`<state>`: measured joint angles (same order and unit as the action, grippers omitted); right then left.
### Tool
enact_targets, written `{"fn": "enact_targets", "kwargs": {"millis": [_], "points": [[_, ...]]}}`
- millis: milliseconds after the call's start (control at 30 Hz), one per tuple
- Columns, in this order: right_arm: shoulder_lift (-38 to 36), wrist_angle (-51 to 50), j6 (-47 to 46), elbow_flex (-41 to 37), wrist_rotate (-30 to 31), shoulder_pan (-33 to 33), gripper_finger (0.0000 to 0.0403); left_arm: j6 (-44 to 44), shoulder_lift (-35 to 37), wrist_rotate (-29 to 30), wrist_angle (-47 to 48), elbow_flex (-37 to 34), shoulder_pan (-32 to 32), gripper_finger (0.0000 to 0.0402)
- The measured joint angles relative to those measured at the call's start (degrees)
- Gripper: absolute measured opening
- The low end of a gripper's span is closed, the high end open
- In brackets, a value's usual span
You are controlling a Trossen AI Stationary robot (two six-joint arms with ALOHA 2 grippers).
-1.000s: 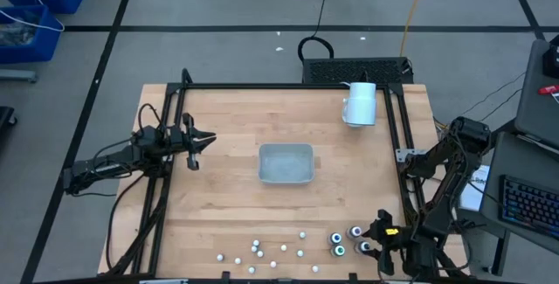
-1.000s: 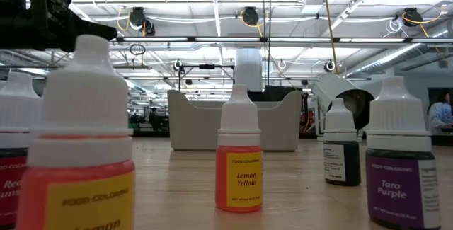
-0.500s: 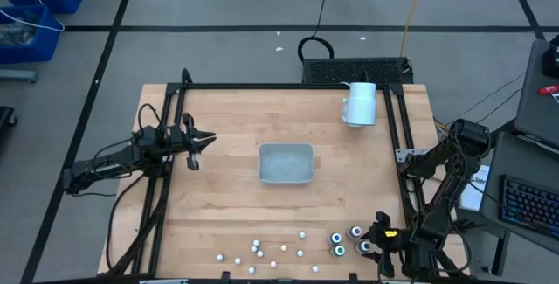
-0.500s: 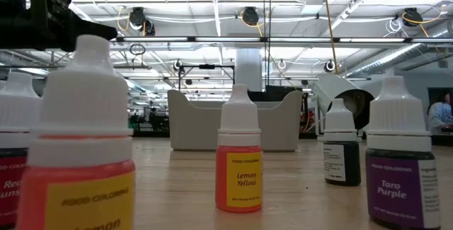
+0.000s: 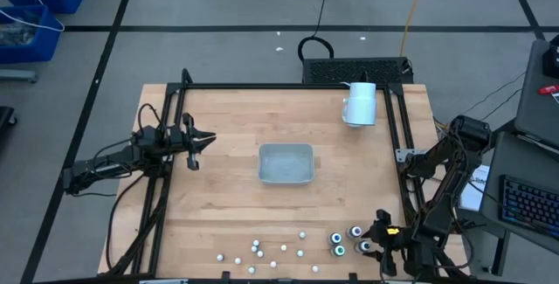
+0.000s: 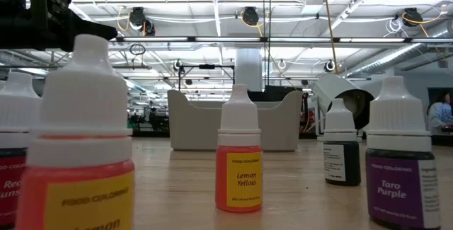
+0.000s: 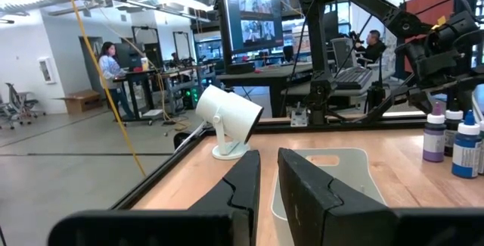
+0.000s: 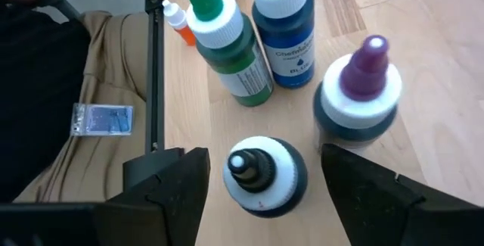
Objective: Pick & Place food coloring
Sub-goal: Put the large black food coloring bottle into the white bin
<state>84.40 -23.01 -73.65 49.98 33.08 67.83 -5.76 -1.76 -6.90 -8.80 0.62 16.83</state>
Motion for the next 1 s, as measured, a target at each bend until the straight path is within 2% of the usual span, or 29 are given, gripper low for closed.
{"fn": "enact_targets", "kwargs": {"millis": [367,800,1000], "points": [[0.0,-0.6,1.2,0.0,-2.0,-1.8,0.0239,0.0,0.0,0.0,0.0,0.0,0.0,0.0058],[-0.1,-1.2,3.9,0.1,-3.8,-1.8,0.0141,0.0,0.0,0.0,0.0,0.0,0.0,0.0058],[-0.5,-0.9,5.0,0.2,-4.8,-1.8,0.0121,0.0,0.0,0.0,0.0,0.0,0.0,0.0058]]}}
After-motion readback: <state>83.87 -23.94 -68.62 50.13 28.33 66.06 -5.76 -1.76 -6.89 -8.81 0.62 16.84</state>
